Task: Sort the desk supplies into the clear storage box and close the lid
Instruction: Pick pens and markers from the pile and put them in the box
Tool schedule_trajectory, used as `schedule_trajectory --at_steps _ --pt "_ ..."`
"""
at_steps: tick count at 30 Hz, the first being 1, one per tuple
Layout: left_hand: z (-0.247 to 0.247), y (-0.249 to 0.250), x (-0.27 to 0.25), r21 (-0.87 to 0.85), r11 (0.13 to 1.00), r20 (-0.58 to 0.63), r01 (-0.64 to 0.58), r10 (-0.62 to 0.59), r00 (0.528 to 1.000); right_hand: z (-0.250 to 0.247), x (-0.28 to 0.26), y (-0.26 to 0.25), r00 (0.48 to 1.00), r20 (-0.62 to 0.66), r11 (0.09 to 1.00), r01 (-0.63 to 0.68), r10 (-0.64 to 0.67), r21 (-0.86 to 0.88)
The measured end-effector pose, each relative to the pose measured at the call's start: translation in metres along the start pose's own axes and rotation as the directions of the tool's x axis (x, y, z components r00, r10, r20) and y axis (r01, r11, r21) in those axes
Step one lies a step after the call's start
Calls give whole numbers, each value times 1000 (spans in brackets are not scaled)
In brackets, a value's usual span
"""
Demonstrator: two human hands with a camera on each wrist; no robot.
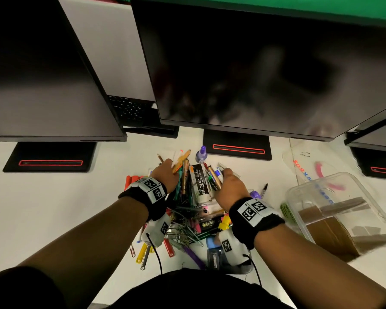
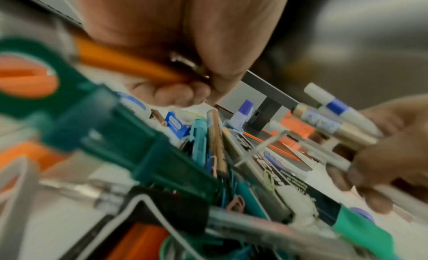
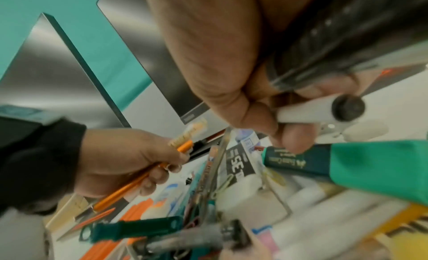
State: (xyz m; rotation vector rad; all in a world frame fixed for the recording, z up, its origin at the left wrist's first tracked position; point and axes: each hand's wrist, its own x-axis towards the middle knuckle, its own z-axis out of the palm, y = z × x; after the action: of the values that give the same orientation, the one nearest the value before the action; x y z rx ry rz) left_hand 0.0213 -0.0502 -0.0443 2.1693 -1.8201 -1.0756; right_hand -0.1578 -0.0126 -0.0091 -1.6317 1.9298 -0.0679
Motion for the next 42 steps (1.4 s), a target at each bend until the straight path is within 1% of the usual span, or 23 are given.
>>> schedule_trajectory --at_steps 2,4,7,12,19,24,27,29,31,33,35,37,38,40,42 --pt "4 -1 0 59 998 50 7 -10 999 -1 -4 -5 996 22 996 86 -86 -35" --pt "8 -3 1 79 996 83 30 -37 996 4 -8 -10 983 70 981 175 -169 -83" --pt "10 -3 2 92 994 78 53 -60 995 14 -11 -15 963 132 957 251 -233 -144" --pt "9 0 -1 133 991 81 26 -37 996 25 -12 -18 938 233 933 304 -258 -190" --pt "13 -1 -7 79 996 54 33 -37 998 32 -12 -15 934 260 931 301 -244 -206" --pt "17 2 -9 34 998 41 60 -61 997 18 -14 -5 918 310 936 309 -248 -166" --pt "18 5 -9 45 996 34 73 -75 997 4 -18 3 916 341 937 290 -213 -193" --pt "19 8 -8 78 995 33 70 -72 997 -6 -20 10 922 353 951 241 -161 -194" --pt "19 12 -7 100 992 45 80 -85 995 -14 -21 21 937 338 973 152 -85 -176" --pt "19 14 -7 95 990 57 100 -106 993 -20 -20 34 961 275 995 8 18 -96" --pt "19 14 -6 96 988 58 117 -123 991 -23 -18 45 977 168 991 -136 134 -2" --pt "18 15 -5 101 987 66 124 -131 989 -24 -14 55 968 46 968 -248 246 41" --pt "17 15 -5 104 986 69 129 -137 988 -21 -11 59 952 17 950 -307 306 59" --pt "16 12 -5 115 983 56 141 -148 987 -15 -5 64 922 25 920 -387 386 68" --pt "16 10 -5 151 979 44 141 -149 988 -10 -2 67 908 9 908 -418 418 -14"
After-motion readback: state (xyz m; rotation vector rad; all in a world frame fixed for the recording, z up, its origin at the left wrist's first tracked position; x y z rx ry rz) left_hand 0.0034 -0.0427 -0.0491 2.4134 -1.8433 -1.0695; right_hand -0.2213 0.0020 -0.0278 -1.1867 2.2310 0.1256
